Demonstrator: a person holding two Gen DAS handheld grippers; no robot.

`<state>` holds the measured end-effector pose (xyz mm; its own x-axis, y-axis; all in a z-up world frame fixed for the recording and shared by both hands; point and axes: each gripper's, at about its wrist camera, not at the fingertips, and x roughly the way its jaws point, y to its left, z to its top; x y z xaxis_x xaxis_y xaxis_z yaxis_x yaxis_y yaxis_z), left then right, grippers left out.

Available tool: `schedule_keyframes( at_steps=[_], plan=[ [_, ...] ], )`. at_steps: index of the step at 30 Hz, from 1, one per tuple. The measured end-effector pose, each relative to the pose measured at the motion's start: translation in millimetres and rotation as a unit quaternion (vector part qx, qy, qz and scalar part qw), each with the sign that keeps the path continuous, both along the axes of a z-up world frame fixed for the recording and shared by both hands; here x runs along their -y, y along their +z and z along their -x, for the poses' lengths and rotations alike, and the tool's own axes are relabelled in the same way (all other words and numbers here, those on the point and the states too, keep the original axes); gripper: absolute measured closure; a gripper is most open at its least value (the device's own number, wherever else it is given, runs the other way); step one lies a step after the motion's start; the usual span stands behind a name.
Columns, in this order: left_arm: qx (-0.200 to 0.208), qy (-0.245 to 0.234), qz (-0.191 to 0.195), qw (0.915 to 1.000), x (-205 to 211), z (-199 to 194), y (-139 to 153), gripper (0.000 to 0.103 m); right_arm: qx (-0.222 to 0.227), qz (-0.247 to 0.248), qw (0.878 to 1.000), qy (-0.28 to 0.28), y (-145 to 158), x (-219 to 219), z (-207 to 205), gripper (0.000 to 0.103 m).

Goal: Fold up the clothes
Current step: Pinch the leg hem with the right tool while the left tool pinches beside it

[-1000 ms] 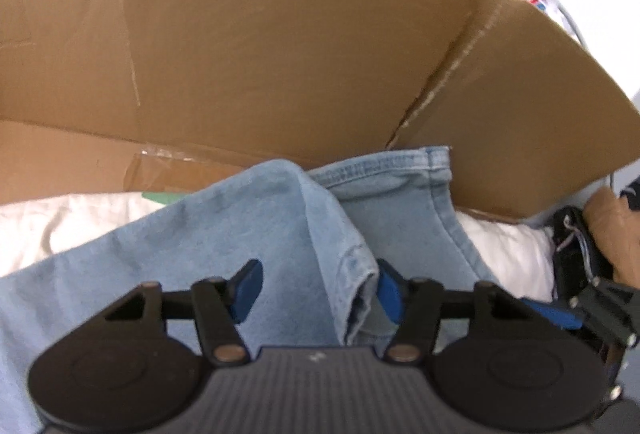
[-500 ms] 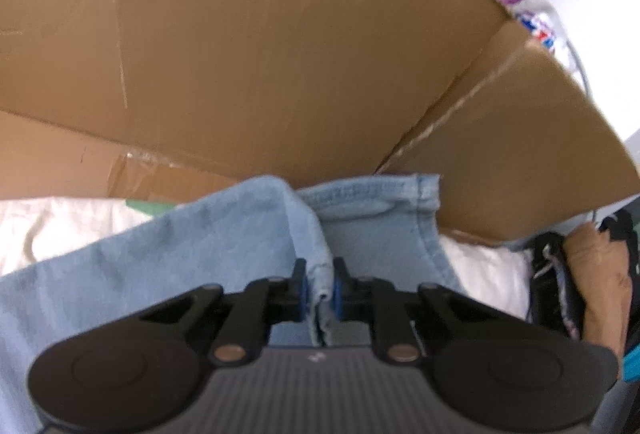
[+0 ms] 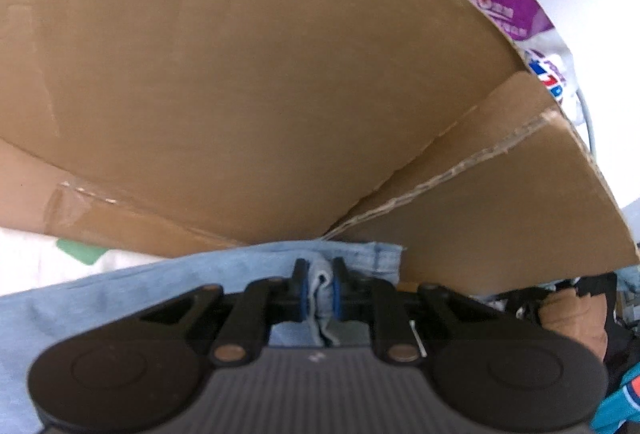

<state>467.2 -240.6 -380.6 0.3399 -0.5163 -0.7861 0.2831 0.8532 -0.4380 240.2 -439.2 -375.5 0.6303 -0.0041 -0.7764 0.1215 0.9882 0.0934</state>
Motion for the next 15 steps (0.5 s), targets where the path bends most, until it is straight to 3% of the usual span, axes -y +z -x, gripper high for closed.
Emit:
schedule_keyframes(
  at_steps=[5, 9, 10, 11, 13, 15],
  plan=[
    [0.002, 0.015, 0.020, 0.9997, 8, 1, -2, 0.090, -0.002, -0.002, 1.000, -0.012, -6, 5, -2, 0.095],
    [-0.010, 0.055, 0.072, 0.9959, 2, 0, -2, 0.090, -0.004, 0.002, 1.000, -0.015, -7, 5, -1, 0.095],
    [-0.014, 0.058, 0.075, 0.9954, 2, -1, -2, 0.083, -0.006, 0.002, 1.000, -0.015, -6, 5, 0, 0.095],
    [-0.017, 0.054, 0.068, 0.9961, 3, -1, -2, 0.064, -0.009, 0.002, 1.000, -0.015, -6, 5, 0, 0.094],
    [-0.005, 0.033, 0.050, 0.9982, 5, 4, 2, 0.042, -0.013, 0.007, 1.000, -0.014, -7, 4, 0, 0.094],
    [0.022, 0.012, 0.038, 0.9990, 3, 13, 10, 0.041, -0.014, 0.014, 1.000, -0.010, -8, 3, -1, 0.094]
  ],
)
